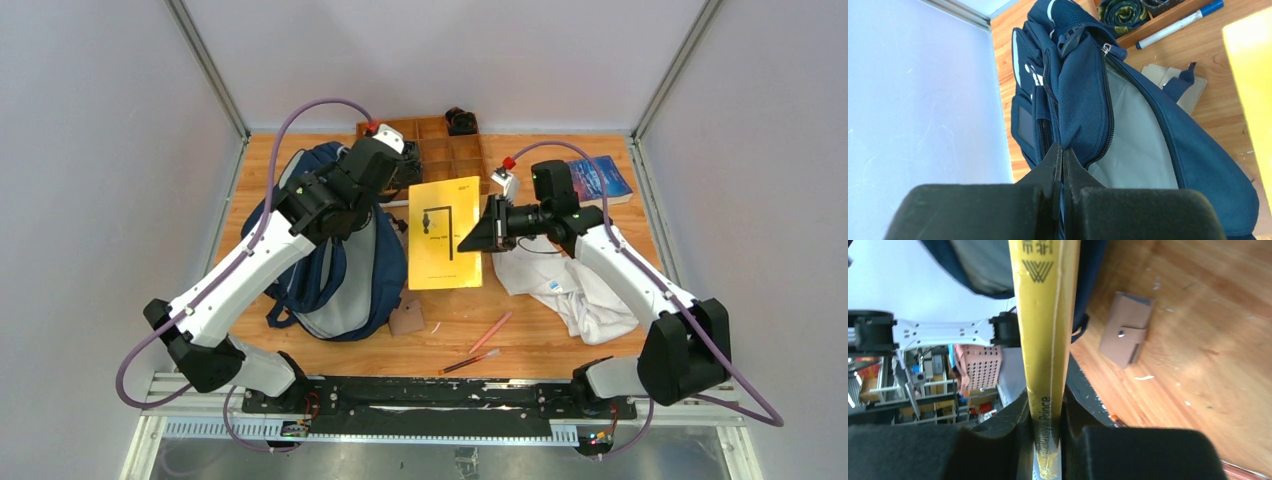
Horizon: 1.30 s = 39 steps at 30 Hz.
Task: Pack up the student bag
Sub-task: Place the book in the student bag.
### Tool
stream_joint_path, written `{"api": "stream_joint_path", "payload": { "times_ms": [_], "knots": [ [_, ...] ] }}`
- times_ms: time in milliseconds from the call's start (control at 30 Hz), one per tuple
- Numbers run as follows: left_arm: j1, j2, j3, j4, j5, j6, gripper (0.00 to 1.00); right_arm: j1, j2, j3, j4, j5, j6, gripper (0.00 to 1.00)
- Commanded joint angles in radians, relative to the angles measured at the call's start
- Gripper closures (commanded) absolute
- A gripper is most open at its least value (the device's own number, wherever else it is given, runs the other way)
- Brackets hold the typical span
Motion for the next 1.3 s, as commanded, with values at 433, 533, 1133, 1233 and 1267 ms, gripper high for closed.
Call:
{"api": "stream_joint_path", "payload": {
  "times_ms": [433,533,1133,1233,1267],
  "knots": [
    [0.101,-0.080,0.027,0.124,0.268,0.065,1.00,0.367,0.125,0.146,0.150,-0.082,0.150,1.00],
    [0.104,-0.099,0.027,0.130,0.296,0.062,1.00,0.391,0.222,0.197,0.151,-0.062,0.130,1.00],
    [0.139,-0.118,-0.103,0.187,0.368,-0.118,1.00,0.335,0.524,0.467,-0.171,0.296,-0.174,0.34],
    [0.174,-0.085,-0.111,0.228,0.371,-0.142,1.00,0.328,0.392,0.257,-0.007,0.332,-0.083,0.27],
    [0.182,-0.074,-0.110,0.239,0.368,-0.147,1.00,0.328,0.342,0.184,0.073,0.333,-0.041,0.26]
  ]
}}
